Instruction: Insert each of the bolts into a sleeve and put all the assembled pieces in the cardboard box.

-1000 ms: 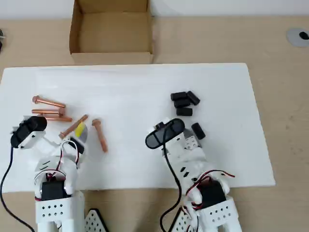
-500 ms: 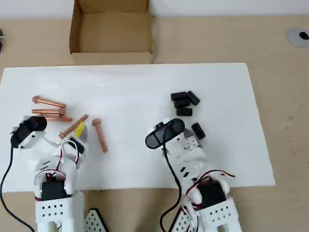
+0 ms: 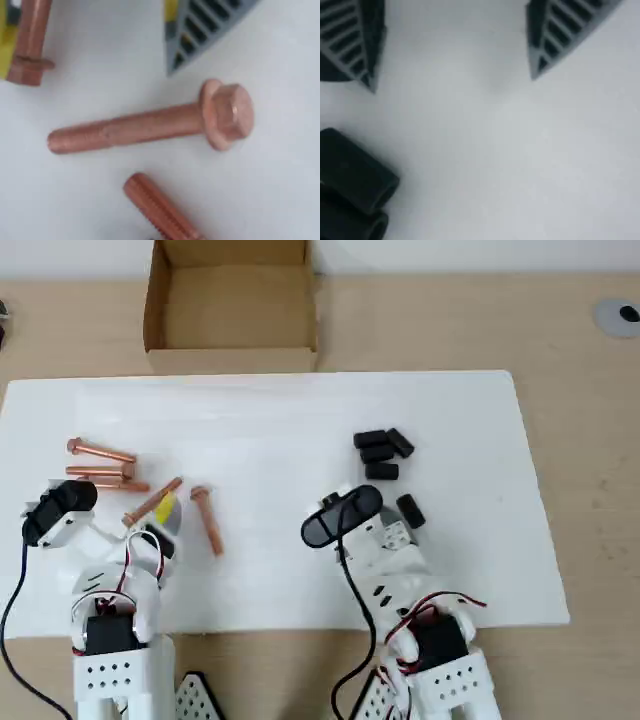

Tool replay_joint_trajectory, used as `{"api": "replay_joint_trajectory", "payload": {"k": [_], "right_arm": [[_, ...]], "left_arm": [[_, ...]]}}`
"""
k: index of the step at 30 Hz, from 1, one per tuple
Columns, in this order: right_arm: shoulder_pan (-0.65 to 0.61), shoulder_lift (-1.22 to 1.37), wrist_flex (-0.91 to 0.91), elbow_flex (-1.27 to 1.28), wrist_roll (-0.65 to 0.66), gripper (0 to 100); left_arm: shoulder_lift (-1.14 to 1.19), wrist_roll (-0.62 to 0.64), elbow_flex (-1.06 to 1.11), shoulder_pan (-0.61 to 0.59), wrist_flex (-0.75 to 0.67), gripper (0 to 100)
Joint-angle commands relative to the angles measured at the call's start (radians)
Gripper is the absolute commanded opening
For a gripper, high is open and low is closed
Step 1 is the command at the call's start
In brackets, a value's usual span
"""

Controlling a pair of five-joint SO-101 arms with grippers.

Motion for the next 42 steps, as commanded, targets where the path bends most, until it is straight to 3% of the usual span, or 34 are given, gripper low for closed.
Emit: {"api": "replay_joint_trajectory", "payload": {"k": [1, 32, 35, 42], "right_arm": [[0.012, -0.077, 0.005, -0.005, 0.008, 24.0], [0.015, -0.077, -0.008, -0.033, 0.009, 24.1], [0.018, -0.076, -0.002, -0.082, 0.063, 24.0], [0.206, -0.053, -0.005, -0.34, 0.146, 24.1]], "left_arm": [[0.004, 0.003, -0.006, -0.011, -0.008, 22], [0.004, 0.003, -0.005, -0.006, -0.008, 22], [0.004, 0.003, -0.006, -0.011, -0.008, 22], [0.004, -0.005, -0.107, -0.14, -0.064, 22]]}}
